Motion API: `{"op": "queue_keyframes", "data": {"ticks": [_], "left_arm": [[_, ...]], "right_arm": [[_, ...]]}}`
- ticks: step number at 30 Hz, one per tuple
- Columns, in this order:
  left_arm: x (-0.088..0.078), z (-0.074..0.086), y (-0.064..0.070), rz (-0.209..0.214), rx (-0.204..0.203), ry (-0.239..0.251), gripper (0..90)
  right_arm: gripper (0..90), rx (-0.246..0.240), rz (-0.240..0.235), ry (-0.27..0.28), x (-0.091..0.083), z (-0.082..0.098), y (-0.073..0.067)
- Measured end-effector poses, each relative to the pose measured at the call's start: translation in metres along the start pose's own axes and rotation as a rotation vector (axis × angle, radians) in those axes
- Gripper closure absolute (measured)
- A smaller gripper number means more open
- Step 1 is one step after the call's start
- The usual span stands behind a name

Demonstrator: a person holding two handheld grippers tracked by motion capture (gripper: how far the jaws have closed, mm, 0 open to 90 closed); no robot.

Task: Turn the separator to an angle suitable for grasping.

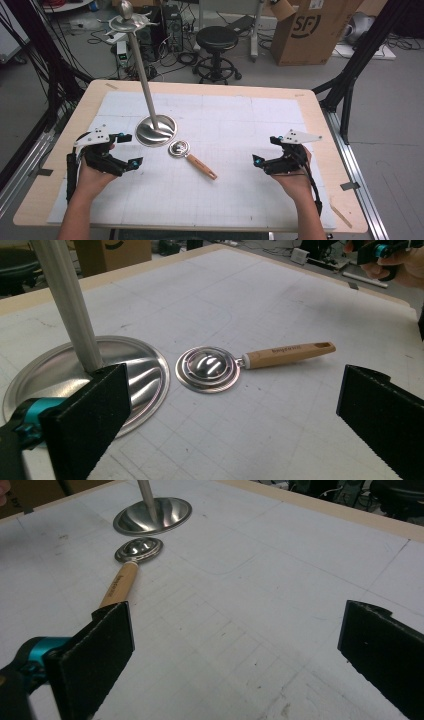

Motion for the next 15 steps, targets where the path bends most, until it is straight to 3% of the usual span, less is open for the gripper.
{"op": "queue_keyframes", "data": {"ticks": [15], "left_arm": [[0.0031, 0.0005, 0.0037, 0.013, 0.02, -0.015, 4.3]], "right_arm": [[0.5, -0.008, 0.005, -0.01, 0.0011, 0.0, -0.0019]]}}
Point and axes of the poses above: each handheld gripper's, and its own axes: x roughly forward along the jaws, z roughly out of its underside, y roughly to its right, the point moved 3 cm from there along x, roughly forward along the jaws, and after that the axes turned 2 degrees about y, right-handed, at the moved point
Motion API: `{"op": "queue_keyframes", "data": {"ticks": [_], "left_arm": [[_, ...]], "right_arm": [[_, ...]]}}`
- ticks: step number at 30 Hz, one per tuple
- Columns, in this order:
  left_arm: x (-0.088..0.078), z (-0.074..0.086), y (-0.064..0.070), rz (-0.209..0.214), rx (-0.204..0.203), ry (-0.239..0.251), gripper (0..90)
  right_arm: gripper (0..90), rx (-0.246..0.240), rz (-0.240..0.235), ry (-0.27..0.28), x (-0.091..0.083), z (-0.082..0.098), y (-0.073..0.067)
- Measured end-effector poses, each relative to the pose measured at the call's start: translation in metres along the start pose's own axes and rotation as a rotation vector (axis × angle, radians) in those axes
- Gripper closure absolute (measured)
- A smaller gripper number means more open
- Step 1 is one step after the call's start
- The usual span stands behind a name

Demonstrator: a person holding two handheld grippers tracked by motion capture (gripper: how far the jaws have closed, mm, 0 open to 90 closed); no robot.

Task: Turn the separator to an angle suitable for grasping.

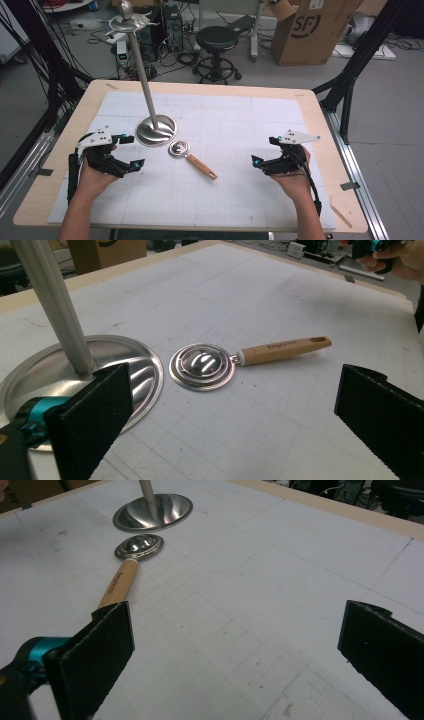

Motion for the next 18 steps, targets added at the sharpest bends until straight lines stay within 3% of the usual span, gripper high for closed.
{"op": "queue_keyframes", "data": {"ticks": [3, 9, 15, 18], "left_arm": [[-0.002, 0.0, 0.001, 0.021, 0.005, -0.007, 16.1], [0.001, 0.002, 0.005, 0.043, 0.023, -0.035, 31.0], [0.006, 0.003, 0.007, 0.062, 0.013, -0.052, 46.9], [0.009, 0.004, 0.009, 0.091, 0.014, -0.063, 54.7]], "right_arm": [[0.5, 0.001, -0.002, 0.003, 0.0, 0.0, 0.001], [0.5, -0.002, -0.002, -0.008, 0.003, 0.0, 0.001], [0.5, -0.004, 0.013, -0.022, 0.004, 0.002, 0.001], [0.5, -0.006, 0.013, -0.021, 0.005, 0.002, 0.001]]}}
Point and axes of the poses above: each handheld gripper's, and its own axes: x roughly forward along the jaws, z roughly out of its underside, y roughly to its right, the point moved 3 cm from there along x, roughly forward along the jaws, and after that the axes turned 2 degrees about y, right-handed, at the moved point
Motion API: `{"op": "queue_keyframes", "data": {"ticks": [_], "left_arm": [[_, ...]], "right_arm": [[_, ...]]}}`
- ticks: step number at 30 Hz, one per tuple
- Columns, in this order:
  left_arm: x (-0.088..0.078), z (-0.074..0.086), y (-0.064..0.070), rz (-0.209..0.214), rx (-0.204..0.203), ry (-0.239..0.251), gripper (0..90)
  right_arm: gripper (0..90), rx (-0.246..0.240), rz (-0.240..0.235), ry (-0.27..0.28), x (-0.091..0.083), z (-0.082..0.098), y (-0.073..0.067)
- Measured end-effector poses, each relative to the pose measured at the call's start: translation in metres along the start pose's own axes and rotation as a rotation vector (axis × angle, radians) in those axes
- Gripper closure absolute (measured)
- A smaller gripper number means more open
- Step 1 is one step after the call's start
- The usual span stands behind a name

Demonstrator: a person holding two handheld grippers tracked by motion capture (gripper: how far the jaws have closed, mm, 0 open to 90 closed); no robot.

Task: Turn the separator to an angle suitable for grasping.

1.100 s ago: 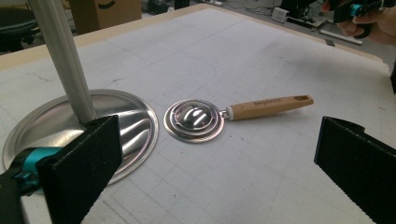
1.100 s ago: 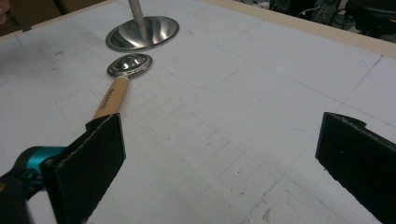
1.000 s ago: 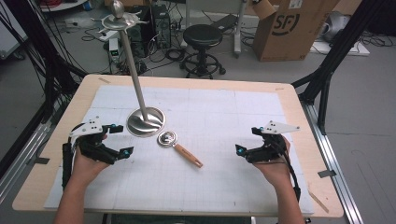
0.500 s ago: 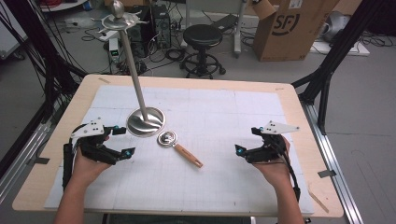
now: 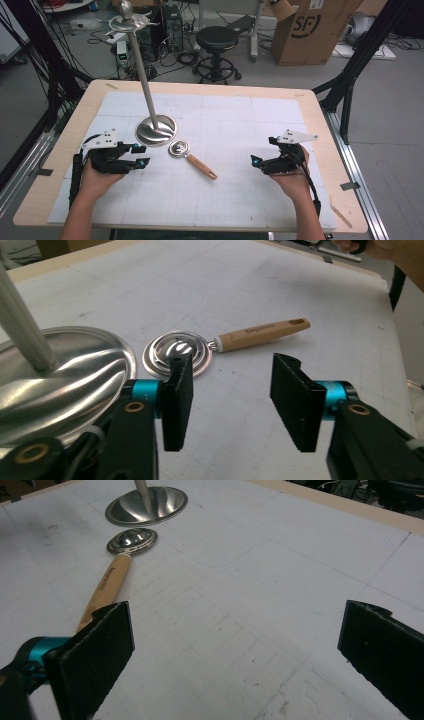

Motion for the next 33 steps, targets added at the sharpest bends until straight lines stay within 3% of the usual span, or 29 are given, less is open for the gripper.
{"op": "queue_keyframes", "data": {"ticks": [17, 25, 33], "left_arm": [[0.021, 0.006, 0.007, 0.042, 0.008, -0.06, 88.5], [0.049, 0.009, 0.02, 0.077, 0.05, -0.137, 89.7], [0.076, 0.004, 0.031, 0.117, 0.077, -0.171, 89.7]], "right_arm": [[0.5, -0.016, 0.008, -0.03, 0.005, 0.002, -0.002], [0.5, -0.009, 0.005, -0.036, 0.006, 0.003, -0.001], [0.5, -0.002, 0.004, -0.039, 0.007, 0.005, 0.0]]}}
Point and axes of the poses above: each handheld gripper's, and its own axes: x roughly forward along the jaws, z roughly out of its underside, y roughly to its right, the point moved 3 cm from there along x, roughly forward along the jaws, and after that the axes turned 2 degrees about y, right-handed, at the moved point
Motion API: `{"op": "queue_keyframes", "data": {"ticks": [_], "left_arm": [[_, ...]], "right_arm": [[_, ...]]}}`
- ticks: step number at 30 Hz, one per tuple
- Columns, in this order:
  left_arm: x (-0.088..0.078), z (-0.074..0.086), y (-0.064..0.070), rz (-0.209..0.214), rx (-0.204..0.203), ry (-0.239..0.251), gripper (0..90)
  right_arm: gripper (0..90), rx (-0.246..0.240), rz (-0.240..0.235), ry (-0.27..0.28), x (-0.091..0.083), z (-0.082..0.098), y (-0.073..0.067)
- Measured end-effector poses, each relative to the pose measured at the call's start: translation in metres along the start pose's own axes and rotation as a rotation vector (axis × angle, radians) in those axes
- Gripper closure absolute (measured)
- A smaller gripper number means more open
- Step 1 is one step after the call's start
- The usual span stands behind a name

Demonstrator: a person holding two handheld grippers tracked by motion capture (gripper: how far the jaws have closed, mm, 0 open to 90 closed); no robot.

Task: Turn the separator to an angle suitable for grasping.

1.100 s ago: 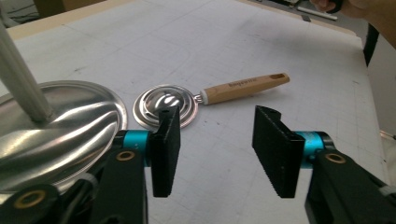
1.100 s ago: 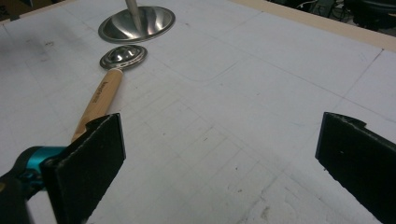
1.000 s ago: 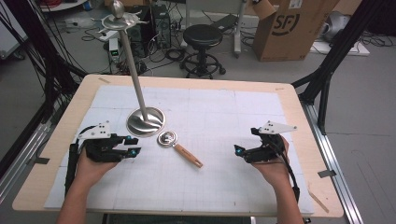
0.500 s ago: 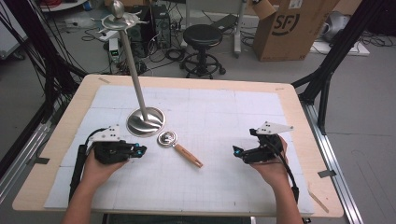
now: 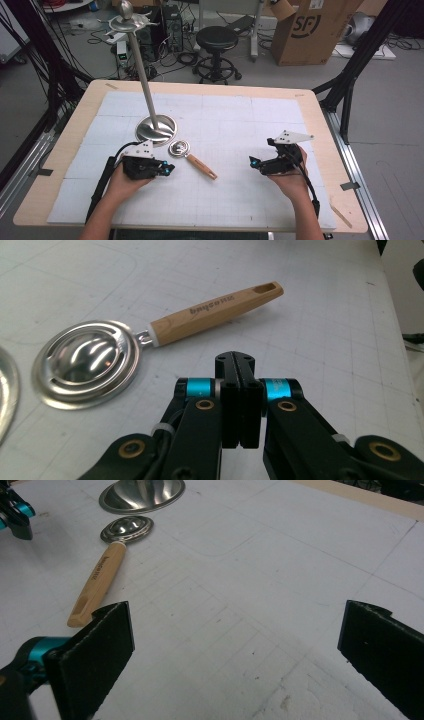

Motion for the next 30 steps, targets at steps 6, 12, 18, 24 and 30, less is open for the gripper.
{"op": "queue_keyframes", "data": {"ticks": [6, 12, 18, 24, 30], "left_arm": [[0.02, -0.012, 0.004, 0.027, 0.017, -0.029, 89.7], [0.057, -0.027, 0.011, 0.063, 0.044, -0.103, 89.7], [0.082, -0.03, 0.013, 0.068, 0.069, -0.158, 89.7], [0.104, -0.039, 0.01, 0.049, 0.066, -0.167, 89.7], [0.112, -0.045, 0.006, 0.01, 0.07, -0.176, 89.7]], "right_arm": [[0.5, 0.004, 0.0, 0.003, -0.001, 0.0, 0.001], [0.5, 0.006, -0.003, 0.011, -0.001, 0.0, 0.003], [0.5, 0.003, -0.002, 0.004, 0.0, 0.0, 0.001], [0.5, 0.003, -0.001, 0.001, 0.001, 0.0, 0.001], [0.5, -0.003, -0.003, -0.006, 0.002, 0.001, 0.001]]}}
Point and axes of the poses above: each handheld gripper's, and its own axes: x roughly forward along the jaws, z roughly out of its underside, y roughly to its right, the point moved 3 cm from there along x, roughly forward along the jaws, and after that the axes turned 2 degrees about y, right-handed, at the moved point
